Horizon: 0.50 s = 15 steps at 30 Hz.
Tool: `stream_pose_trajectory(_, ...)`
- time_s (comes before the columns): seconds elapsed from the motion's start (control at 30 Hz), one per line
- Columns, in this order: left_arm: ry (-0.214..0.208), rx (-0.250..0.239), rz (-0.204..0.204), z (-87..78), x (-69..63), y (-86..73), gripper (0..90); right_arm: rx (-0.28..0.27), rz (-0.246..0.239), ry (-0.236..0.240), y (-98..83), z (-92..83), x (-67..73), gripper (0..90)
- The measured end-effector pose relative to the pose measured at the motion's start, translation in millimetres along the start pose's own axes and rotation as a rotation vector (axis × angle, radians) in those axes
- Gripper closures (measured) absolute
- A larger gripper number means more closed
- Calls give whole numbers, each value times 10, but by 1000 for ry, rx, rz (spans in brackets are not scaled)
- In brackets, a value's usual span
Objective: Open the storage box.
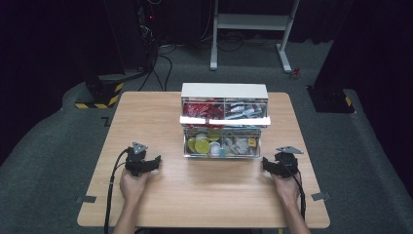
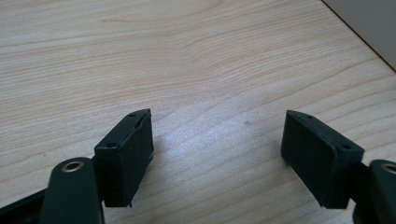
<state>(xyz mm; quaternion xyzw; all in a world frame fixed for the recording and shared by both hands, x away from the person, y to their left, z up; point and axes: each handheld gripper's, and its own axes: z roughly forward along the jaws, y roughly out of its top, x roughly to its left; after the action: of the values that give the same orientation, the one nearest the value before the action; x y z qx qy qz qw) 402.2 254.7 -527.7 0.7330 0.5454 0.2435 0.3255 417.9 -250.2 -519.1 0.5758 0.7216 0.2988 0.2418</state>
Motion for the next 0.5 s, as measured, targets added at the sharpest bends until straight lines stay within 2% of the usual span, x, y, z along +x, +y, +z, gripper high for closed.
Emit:
stream_pose_trajectory(0.3, 1, 0, 0, 0, 0, 0, 256, -46, -13, 5, 35, -148, 18, 185)
stream_pose_trajectory(0.4, 0, 0, 1, 0, 0, 0, 256, -36, 16, 39, 58, -183, -8, 199)
stream_pose_trajectory(0.5, 1, -2, 0, 1, 0, -1, 256, -25, 11, 35, 62, -191, -10, 198)
